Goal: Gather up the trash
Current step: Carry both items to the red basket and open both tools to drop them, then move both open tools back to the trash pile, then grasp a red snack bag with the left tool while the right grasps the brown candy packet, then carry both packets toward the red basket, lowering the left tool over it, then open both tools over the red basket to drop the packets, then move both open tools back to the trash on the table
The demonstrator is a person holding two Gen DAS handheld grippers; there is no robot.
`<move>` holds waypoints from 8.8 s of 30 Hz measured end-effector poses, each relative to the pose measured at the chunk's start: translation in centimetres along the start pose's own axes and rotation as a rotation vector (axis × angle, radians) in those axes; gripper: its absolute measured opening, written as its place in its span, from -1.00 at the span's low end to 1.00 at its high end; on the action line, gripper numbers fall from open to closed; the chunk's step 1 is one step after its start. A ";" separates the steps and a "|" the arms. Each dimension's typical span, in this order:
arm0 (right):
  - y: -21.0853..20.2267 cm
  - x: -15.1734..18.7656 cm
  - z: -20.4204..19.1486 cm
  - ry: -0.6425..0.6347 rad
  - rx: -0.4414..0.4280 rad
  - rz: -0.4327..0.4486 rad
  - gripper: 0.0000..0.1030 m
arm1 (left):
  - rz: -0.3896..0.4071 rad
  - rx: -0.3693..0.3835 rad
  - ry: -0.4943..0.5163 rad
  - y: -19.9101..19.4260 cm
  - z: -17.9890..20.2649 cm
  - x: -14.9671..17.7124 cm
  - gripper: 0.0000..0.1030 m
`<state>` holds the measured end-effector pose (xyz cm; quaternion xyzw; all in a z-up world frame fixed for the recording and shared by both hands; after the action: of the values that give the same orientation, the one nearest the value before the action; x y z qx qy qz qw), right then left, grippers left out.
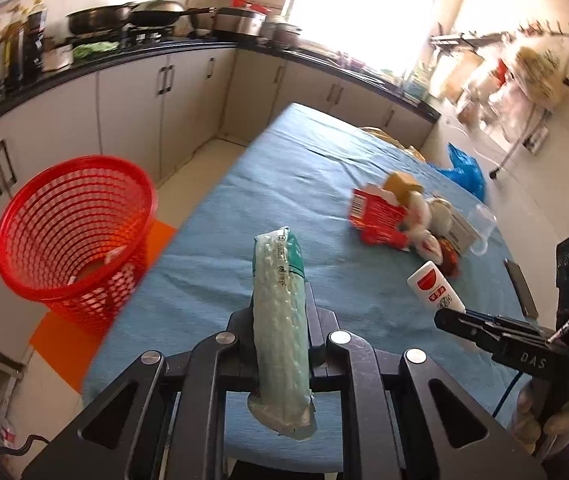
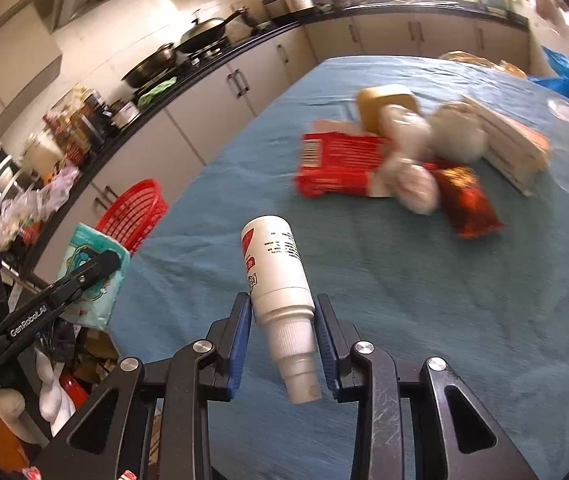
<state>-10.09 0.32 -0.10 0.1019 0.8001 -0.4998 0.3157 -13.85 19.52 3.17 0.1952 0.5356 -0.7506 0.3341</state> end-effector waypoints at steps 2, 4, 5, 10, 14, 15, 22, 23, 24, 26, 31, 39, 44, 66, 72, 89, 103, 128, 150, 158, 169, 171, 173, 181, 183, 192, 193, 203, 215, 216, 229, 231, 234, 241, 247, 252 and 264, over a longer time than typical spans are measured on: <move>1.0 -0.6 -1.6 -0.022 -0.016 -0.012 -0.33 | 0.012 -0.009 -0.025 -0.4 -1.5 -0.5 -0.73; 2.0 -1.1 -2.8 -0.038 -0.033 -0.023 -0.33 | 0.028 -0.021 -0.044 -0.9 -2.8 -1.0 -0.73; 2.7 -1.5 -3.6 -0.049 -0.047 -0.032 -0.33 | 0.037 -0.031 -0.052 -1.2 -3.7 -1.3 -0.73; 5.7 -3.5 -7.4 -0.088 -0.110 -0.057 -0.33 | 0.066 -0.098 -0.092 -1.9 -8.1 -3.0 -0.73; 8.3 -5.6 -10.8 -0.117 -0.167 -0.069 -0.33 | 0.085 -0.139 -0.136 -2.0 -12.0 -4.5 -0.73; 8.9 -6.0 -11.5 -0.123 -0.181 -0.072 -0.33 | 0.088 -0.151 -0.149 -1.9 -13.0 -4.9 -0.73; 14.6 -9.1 -17.2 -0.168 -0.237 -0.117 -0.33 | 0.069 -0.160 -0.230 -0.1 -17.7 -6.8 -0.73; 15.4 -9.4 -17.8 -0.179 -0.233 -0.124 -0.33 | 0.065 -0.165 -0.233 0.3 -18.1 -7.0 -0.73; 16.0 -9.7 -18.0 -0.184 -0.231 -0.129 -0.33 | 0.061 -0.171 -0.234 0.7 -18.5 -7.1 -0.73; 17.5 -10.2 -18.6 -0.188 -0.235 -0.144 -0.33 | 0.054 -0.173 -0.233 1.2 -18.9 -7.4 -0.73; 19.6 -11.0 -18.9 -0.159 -0.259 -0.145 -0.16 | 0.067 -0.183 -0.243 1.4 -19.8 -7.9 -0.44; 17.2 -11.2 -17.3 -0.161 -0.200 -0.071 0.03 | 0.108 -0.221 -0.226 -0.2 -19.9 -7.6 -0.04; 15.3 -9.6 -14.1 -0.107 -0.172 -0.070 0.11 | 0.130 -0.232 -0.231 -1.5 -19.0 -6.7 0.13; 3.8 -0.5 -1.9 0.102 -0.006 0.025 0.44 | 0.159 -0.242 -0.076 -4.4 -9.0 -2.6 0.22; -2.0 3.2 1.5 0.153 0.062 0.090 0.44 | 0.193 -0.252 0.012 -6.9 -5.9 -1.0 0.32; -5.8 4.9 14.3 0.316 0.175 0.101 0.49 | -0.013 -0.049 0.106 1.7 3.4 -1.1 0.51; 0.8 -3.4 15.8 0.127 0.249 0.033 0.31 | -0.185 0.045 0.107 16.2 8.8 -6.0 0.51; 0.0 -2.4 15.9 0.205 0.203 0.054 -0.32 | -0.204 0.151 0.146 15.7 12.8 -4.2 -0.90; -3.7 3.7 15.0 0.272 0.145 0.083 -0.31 | -0.158 0.081 0.254 13.7 12.6 -2.1 0.32; -3.8 3.7 15.0 0.270 0.142 0.083 -0.31 | -0.254 0.136 0.240 17.4 14.6 -1.5 0.11; -3.8 3.1 13.3 0.243 0.137 0.086 -0.31 | -0.180 0.137 0.195 12.0 13.0 -0.4 -0.88; -3.8 3.0 12.7 0.228 0.136 0.088 -0.31 | -0.147 0.145 0.164 10.1 11.8 -0.7 -0.88; -3.8 2.6 11.6 0.207 0.135 0.090 -0.31 | -0.115 0.154 0.135 8.4 10.6 -1.0 -0.88; -2.9 1.3 7.6 0.131 0.126 0.071 -0.31 | -0.003 0.144 0.004 2.1 3.7 -2.4 -0.88; -2.5 0.9 6.5 0.109 0.122 0.066 -0.31 | 0.027 0.126 -0.030 0.5 1.4 -2.8 -0.88; 0.6 -1.5 -0.9 -0.020 0.087 0.020 -0.31 | 0.123 0.010 -0.116 -3.6 -7.6 -4.4 -0.88; 1.1 -1.8 -2.0 -0.036 0.081 0.015 -0.31 | 0.129 -0.002 -0.124 -3.7 -8.6 -4.5 -0.88; 7.7 -4.4 -14.2 -0.233 -0.024 -0.051 -0.31 | 0.184 -0.095 -0.228 -5.4 -17.5 -6.6 -0.88; 15.2 -9.0 -22.8 -0.345 -0.137 -0.068 -0.31 | 0.185 -0.112 -0.327 -3.5 -22.9 -8.7 -0.88; 15.7 -9.2 -23.1 -0.345 -0.145 -0.067 -0.28 | 0.185 -0.121 -0.325 -3.2 -23.0 -8.9 -0.88; 14.6 -8.8 -20.1 -0.296 -0.104 -0.033 0.00 | 0.236 -0.174 -0.302 -4.1 -22.4 -8.3 -0.02; 13.7 -8.2 -18.7 -0.277 -0.082 -0.025 0.06 | 0.243 -0.186 -0.295 -4.7 -21.8 -7.7 0.05; 12.3 -7.4 -16.7 -0.253 -0.048 0.004 0.16 | 0.252 -0.220 -0.275 -5.4 -21.0 -7.0 0.19; 8.3 -5.3 -11.6 -0.188 0.044 0.056 0.34 | 0.256 -0.224 -0.240 -6.5 -18.2 -5.5 0.37; 5.4 -3.3 -6.2 -0.086 0.093 0.041 0.34 | 0.223 -0.191 -0.221 -6.2 -15.6 -4.5 0.38; 2.2 -2.0 -1.8 0.010 0.126 0.069 0.33 | 0.203 -0.157 -0.183 -5.7 -12.3 -4.4 0.38; -6.1 2.9 11.8 0.201 0.296 0.091 0.35 | 0.093 -0.046 -0.012 -0.1 -0.3 -3.1 0.38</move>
<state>-10.51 -13.22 -0.94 0.2325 0.7399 -0.5846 0.2381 -11.78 20.78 5.16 0.2077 0.5412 -0.7228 0.3763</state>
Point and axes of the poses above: each gripper's, at about its wrist camera, not at the fingertips, and y roughly the way its jaws point, z to its right, x to its underside, the point moved 5 cm from there along y, roughly the way its jaws point, and after that the axes turned 6 degrees about -y, right-handed, at the moved point
